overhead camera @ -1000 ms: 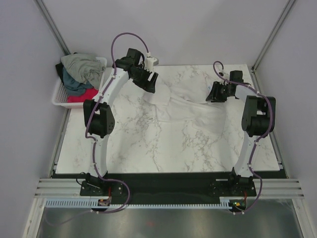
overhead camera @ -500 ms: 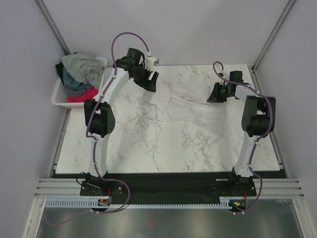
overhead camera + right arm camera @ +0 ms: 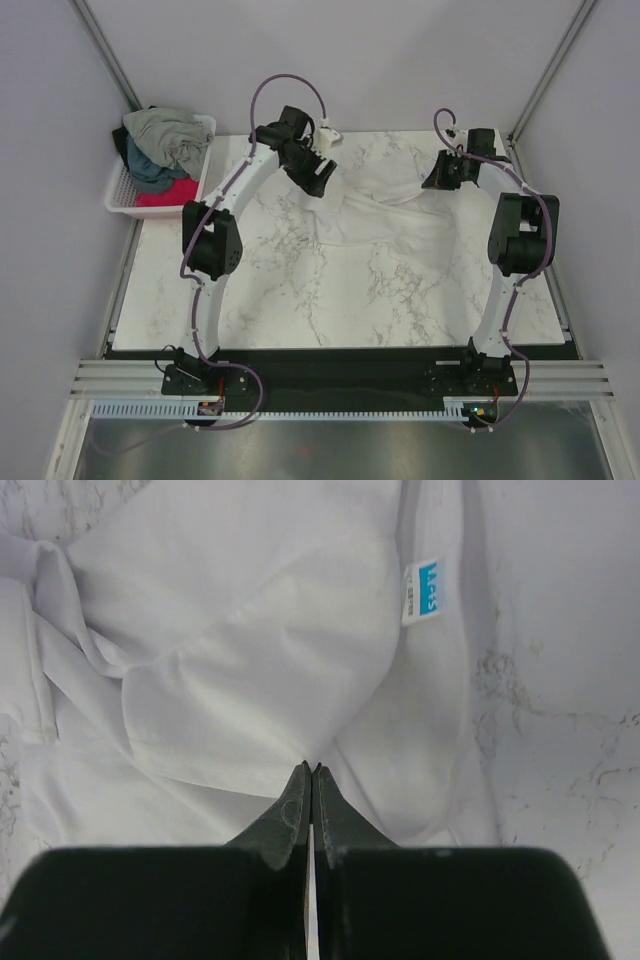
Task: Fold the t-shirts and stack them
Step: Flatten the tshirt out
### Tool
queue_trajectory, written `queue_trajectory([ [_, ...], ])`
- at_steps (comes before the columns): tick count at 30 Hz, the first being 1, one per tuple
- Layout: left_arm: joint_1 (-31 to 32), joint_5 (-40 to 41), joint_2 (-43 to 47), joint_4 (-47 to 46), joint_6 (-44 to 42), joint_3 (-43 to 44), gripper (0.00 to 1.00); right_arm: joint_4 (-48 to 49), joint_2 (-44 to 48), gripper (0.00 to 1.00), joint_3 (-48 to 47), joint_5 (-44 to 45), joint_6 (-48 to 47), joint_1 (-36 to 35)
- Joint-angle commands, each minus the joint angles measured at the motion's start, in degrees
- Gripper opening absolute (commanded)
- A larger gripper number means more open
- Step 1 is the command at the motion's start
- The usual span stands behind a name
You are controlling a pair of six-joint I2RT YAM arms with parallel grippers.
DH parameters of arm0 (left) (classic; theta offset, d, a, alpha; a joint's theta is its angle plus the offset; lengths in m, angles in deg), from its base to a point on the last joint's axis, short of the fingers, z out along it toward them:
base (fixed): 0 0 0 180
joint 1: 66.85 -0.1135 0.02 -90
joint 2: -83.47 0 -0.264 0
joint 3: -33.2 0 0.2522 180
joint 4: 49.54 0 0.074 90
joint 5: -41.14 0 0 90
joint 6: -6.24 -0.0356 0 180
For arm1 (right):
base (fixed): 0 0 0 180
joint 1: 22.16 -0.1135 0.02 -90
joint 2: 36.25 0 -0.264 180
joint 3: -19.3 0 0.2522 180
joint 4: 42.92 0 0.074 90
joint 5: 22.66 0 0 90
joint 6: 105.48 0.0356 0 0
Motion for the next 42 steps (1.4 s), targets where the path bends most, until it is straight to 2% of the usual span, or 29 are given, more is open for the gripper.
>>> queue_trajectory([
  [1, 8.46, 6.04, 1.75, 0.89, -10.93, 0.36, 0.8, 1.84, 0.1, 0.01, -3.73, 0.07, -0.24, 0.04],
  [8, 15.32, 13.87, -5.11, -1.29, -11.66, 4.24, 0.77, 2.2, -1.93, 0.01, -4.79, -0.89, 0.19, 0.21],
  [15, 17.17, 23.27, -10.29, -4.99, -13.59, 5.9, 0.66, 3.16, -2.9, 0.01, -5.75, -2.56, 1.07, 0.74],
  [20, 17.61, 28.99, -10.65, -7.72, -14.55, 5.56, 0.66, 4.22, -3.34, 0.01, -5.58, -3.0, 2.13, 1.01],
  [30, 17.53, 28.74, -11.17, -9.3, -15.79, 3.71, 0.6, 4.75, -3.08, 0.01, -4.87, -2.57, 2.48, 1.01],
  [33, 17.26, 28.03, -11.26, -9.22, -15.7, 3.62, 0.55, 4.75, -2.99, 0.01, -4.87, -2.13, 2.3, 0.92],
  [42, 15.77, 26.98, -11.44, -5.7, -15.17, 3.97, 0.55, 4.66, -2.99, 0.01, -4.87, -1.33, 1.95, 1.01],
])
